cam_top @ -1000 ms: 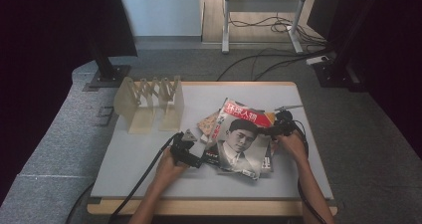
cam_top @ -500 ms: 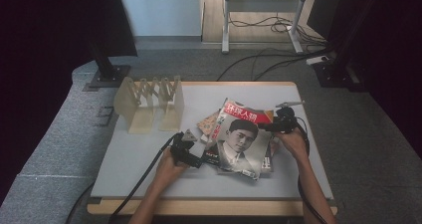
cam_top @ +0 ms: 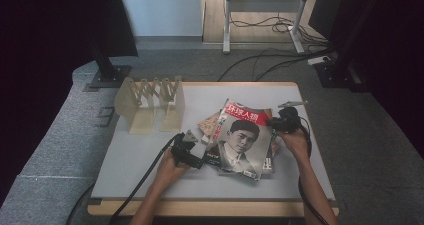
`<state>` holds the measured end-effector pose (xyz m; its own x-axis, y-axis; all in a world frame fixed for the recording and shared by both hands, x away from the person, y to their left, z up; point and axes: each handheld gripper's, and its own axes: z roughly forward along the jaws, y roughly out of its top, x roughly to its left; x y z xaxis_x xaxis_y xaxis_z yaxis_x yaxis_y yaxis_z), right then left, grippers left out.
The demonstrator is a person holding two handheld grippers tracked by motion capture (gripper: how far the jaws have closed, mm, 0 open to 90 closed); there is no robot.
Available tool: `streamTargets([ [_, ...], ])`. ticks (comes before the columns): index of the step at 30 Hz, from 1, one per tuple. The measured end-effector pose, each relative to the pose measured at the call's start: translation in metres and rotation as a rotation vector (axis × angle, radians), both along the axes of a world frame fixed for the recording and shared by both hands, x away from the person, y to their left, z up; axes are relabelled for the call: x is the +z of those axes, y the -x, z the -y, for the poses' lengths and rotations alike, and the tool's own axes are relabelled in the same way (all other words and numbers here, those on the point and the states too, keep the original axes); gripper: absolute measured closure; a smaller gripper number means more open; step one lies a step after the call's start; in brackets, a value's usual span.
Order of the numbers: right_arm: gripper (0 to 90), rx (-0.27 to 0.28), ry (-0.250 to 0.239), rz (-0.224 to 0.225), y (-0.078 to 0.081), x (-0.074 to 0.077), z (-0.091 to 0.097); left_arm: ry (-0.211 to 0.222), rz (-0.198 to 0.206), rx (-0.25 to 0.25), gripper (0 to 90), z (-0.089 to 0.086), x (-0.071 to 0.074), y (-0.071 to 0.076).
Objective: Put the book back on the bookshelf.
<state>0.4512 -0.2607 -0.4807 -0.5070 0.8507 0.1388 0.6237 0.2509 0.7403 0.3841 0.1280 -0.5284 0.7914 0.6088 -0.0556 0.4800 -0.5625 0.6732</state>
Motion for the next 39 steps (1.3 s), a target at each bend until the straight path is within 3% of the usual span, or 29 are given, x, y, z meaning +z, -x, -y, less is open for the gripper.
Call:
streamTargets([
  [8, 83.5, 0.039, -0.04, 0.058, 0.011, 0.016, -0.001, 0.005, -0.003, 0.002, 0.0, 0.0, 0.0, 0.0],
  [26, 85.7, 0.11, -0.054, 0.164, 0.036, 0.06, -0.014, 0.009, -0.025, -0.017, 0.0, -0.004, 0.002, 0.0],
  [33, 85.5, 0.13, -0.058, 0.195, 0.044, 0.071, -0.02, -0.019, 0.044, -0.043, 0.1, 0.0, 0.01, 0.007],
  [36, 85.5, 0.143, -0.07, 0.202, 0.046, 0.073, -0.021, 0.018, 0.061, -0.031, 3.5, 0.0, 0.015, 0.008],
  [39, 85.3, 0.154, -0.069, 0.214, 0.049, 0.075, -0.023, 0.086, 0.034, -0.028, 7.9, -0.004, 0.019, 0.006],
])
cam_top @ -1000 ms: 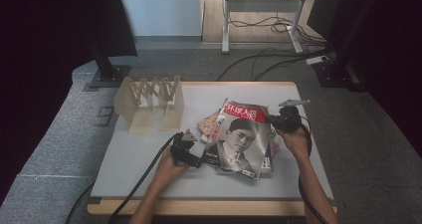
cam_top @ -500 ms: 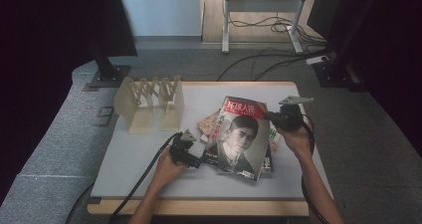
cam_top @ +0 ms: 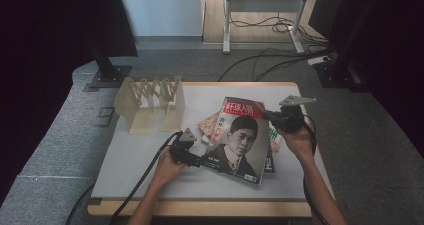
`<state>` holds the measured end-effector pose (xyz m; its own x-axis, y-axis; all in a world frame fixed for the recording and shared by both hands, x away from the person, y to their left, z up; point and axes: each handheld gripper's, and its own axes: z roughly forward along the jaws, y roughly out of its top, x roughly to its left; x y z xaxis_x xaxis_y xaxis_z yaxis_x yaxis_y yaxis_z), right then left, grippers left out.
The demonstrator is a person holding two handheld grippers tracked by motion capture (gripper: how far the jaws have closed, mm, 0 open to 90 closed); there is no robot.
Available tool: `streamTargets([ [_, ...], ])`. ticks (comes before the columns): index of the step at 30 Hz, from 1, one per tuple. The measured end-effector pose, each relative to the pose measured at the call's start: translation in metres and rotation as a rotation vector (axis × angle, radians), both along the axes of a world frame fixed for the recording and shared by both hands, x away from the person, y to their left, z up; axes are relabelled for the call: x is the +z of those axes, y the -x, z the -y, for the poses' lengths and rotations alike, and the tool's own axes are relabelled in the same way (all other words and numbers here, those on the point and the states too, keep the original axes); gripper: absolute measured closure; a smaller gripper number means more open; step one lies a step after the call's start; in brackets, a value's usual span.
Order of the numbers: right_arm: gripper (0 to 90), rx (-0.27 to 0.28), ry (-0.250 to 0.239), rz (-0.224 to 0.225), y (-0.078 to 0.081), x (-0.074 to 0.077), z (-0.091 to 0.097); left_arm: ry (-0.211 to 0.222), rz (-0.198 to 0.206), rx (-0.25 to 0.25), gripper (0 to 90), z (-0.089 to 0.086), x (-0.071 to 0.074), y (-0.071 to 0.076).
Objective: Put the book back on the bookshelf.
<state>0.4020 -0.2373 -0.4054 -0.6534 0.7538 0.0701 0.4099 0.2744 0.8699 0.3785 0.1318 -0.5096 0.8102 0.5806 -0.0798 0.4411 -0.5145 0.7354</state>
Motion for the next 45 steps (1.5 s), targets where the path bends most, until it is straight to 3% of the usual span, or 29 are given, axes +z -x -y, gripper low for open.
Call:
streamTargets([
  [2, 85.2, 0.004, -0.002, 0.007, 0.002, 0.002, -0.001, 0.014, -0.026, -0.006, 8.7, -0.001, 0.003, -0.002],
  [9, 84.3, 0.032, 0.0, 0.045, 0.011, 0.012, -0.004, -0.036, -0.067, -0.067, 0.8, 0.013, 0.018, -0.004],
  [12, 84.0, 0.037, 0.003, 0.054, 0.014, 0.015, -0.004, 0.015, -0.087, -0.086, 2.9, 0.016, 0.023, -0.006],
  [17, 83.7, 0.046, 0.011, 0.068, 0.02, 0.02, -0.006, 0.05, -0.068, -0.093, 10.3, 0.023, 0.033, -0.01],
  [20, 83.8, 0.049, 0.007, 0.077, 0.023, 0.023, -0.006, 0.032, -0.059, -0.101, 14.1, 0.03, 0.035, -0.014],
  [32, 84.5, 0.08, -0.002, 0.124, 0.036, 0.033, -0.004, 0.054, -0.091, -0.131, 18.2, 0.041, 0.025, -0.031],
  [37, 84.5, 0.096, -0.002, 0.147, 0.041, 0.036, -0.006, 0.102, -0.105, -0.146, 20.0, 0.041, 0.024, -0.033],
  [45, 84.8, 0.134, -0.005, 0.196, 0.05, 0.044, -0.006, 0.123, -0.118, -0.17, 24.1, 0.042, 0.021, -0.034],
])
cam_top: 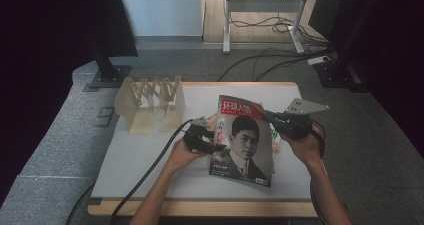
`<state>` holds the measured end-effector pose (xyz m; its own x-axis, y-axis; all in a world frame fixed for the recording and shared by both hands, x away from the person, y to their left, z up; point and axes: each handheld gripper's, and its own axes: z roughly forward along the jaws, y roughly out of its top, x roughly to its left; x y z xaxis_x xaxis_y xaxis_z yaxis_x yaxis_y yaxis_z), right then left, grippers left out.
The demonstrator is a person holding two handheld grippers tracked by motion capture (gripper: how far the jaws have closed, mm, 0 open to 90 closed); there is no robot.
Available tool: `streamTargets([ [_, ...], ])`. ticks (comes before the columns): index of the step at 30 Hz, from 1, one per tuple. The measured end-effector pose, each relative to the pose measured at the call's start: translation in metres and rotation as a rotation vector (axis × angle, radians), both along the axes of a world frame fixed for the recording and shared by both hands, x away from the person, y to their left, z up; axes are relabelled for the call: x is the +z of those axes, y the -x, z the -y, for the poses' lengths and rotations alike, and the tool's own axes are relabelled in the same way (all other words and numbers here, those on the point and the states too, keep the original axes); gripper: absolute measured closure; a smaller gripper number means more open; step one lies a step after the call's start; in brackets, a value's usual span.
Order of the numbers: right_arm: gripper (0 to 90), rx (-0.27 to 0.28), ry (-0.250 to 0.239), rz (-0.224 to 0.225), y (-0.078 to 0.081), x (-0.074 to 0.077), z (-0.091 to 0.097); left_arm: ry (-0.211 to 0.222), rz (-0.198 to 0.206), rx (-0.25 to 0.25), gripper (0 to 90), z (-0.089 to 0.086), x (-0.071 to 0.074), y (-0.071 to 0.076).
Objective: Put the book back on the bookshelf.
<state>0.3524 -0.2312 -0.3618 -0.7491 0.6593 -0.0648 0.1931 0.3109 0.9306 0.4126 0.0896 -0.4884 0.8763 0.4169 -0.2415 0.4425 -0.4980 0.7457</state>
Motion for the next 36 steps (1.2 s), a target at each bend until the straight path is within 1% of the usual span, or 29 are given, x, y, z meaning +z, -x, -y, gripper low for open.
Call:
streamTargets([
  [2, 84.8, 0.006, 0.0, 0.007, 0.001, 0.001, 0.0, 0.013, -0.008, -0.021, 27.7, 0.001, 0.0, 0.001],
  [3, 84.8, 0.008, 0.0, 0.009, 0.002, 0.002, 0.0, 0.015, -0.005, -0.03, 30.2, 0.001, 0.0, 0.002],
  [4, 84.8, 0.01, -0.001, 0.01, 0.002, 0.002, 0.0, 0.015, 0.004, -0.031, 32.3, 0.002, 0.0, 0.003],
  [5, 84.8, 0.012, -0.001, 0.013, 0.003, 0.002, -0.001, 0.003, 0.018, -0.031, 36.2, 0.002, 0.001, 0.005],
  [6, 84.8, 0.014, -0.002, 0.014, 0.003, 0.002, -0.001, -0.015, 0.038, -0.026, 37.8, 0.003, 0.001, 0.006],
  [7, 84.8, 0.015, -0.003, 0.014, 0.003, 0.001, 0.0, -0.021, 0.047, -0.024, 40.6, 0.004, 0.001, 0.008],
  [9, 84.9, 0.016, -0.004, 0.011, 0.003, 0.001, 0.0, -0.027, 0.046, -0.022, 43.6, 0.004, 0.002, 0.009],
  [12, 84.9, 0.015, -0.012, 0.007, 0.002, -0.001, 0.002, -0.023, 0.042, -0.035, 52.4, 0.003, 0.004, 0.01],
  [14, 84.9, 0.01, -0.015, 0.004, 0.002, -0.003, 0.003, -0.02, 0.047, -0.031, 55.8, 0.004, 0.005, 0.011],
  [17, 84.9, 0.01, -0.029, -0.003, 0.0, -0.004, 0.006, -0.012, 0.043, -0.032, 61.0, 0.002, 0.008, 0.012],
  [19, 84.9, 0.008, -0.028, -0.004, 0.0, -0.004, 0.006, 0.0, 0.043, -0.037, 65.7, 0.0, 0.011, 0.012],
  [22, 84.8, 0.006, -0.022, -0.004, -0.001, -0.003, 0.005, 0.008, 0.057, -0.052, 71.7, -0.001, 0.016, 0.015],
  [24, 84.7, 0.005, -0.022, -0.004, -0.001, -0.002, 0.004, 0.002, 0.068, -0.057, 73.1, -0.001, 0.018, 0.017],
  [27, 84.6, 0.001, -0.021, -0.005, -0.002, -0.002, 0.005, 0.001, 0.072, -0.057, 74.5, -0.003, 0.02, 0.019],
  [32, 84.4, -0.012, -0.033, -0.016, -0.004, -0.002, 0.01, 0.015, 0.081, -0.054, 77.8, -0.008, 0.029, 0.021],
  [36, 84.5, -0.017, -0.038, -0.022, -0.006, 0.0, 0.014, 0.018, 0.096, -0.048, 79.7, -0.013, 0.035, 0.022],
])
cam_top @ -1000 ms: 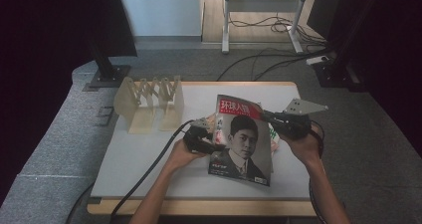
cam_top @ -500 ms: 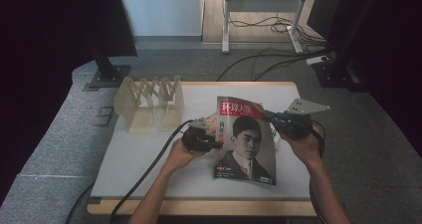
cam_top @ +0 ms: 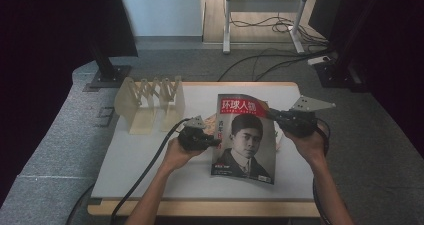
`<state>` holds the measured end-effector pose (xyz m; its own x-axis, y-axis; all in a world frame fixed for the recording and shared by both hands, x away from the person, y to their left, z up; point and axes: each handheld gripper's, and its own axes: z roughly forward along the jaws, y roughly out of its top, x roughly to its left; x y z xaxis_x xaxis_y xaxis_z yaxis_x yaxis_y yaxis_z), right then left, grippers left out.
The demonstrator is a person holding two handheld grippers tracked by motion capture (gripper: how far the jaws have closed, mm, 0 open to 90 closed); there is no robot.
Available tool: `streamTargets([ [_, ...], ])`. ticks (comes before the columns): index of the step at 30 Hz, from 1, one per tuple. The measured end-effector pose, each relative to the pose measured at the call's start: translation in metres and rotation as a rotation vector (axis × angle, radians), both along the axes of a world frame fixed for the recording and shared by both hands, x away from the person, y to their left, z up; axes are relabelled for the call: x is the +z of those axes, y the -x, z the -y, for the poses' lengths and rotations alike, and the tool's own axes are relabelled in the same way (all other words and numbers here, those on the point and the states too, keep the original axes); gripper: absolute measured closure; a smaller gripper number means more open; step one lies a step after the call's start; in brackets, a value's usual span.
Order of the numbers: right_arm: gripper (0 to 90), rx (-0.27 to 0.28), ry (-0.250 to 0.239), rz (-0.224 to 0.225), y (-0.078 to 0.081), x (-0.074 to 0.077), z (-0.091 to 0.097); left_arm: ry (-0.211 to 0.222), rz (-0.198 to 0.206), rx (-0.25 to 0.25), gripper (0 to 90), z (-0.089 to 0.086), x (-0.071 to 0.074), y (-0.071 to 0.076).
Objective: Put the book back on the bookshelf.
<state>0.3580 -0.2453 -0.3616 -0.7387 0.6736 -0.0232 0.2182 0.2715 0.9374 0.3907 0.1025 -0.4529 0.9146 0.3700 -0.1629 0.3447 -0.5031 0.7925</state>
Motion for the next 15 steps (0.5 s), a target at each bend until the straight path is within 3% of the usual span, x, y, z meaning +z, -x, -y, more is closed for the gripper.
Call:
streamTargets([
  [8, 84.2, -0.001, -0.011, 0.001, 0.0, 0.009, 0.004, 0.035, 0.035, 0.014, 82.3, -0.007, 0.012, 0.004],
  [15, 84.0, -0.006, -0.024, 0.012, 0.0, 0.02, 0.006, 0.035, 0.091, 0.03, 83.7, -0.009, 0.026, 0.009],
])
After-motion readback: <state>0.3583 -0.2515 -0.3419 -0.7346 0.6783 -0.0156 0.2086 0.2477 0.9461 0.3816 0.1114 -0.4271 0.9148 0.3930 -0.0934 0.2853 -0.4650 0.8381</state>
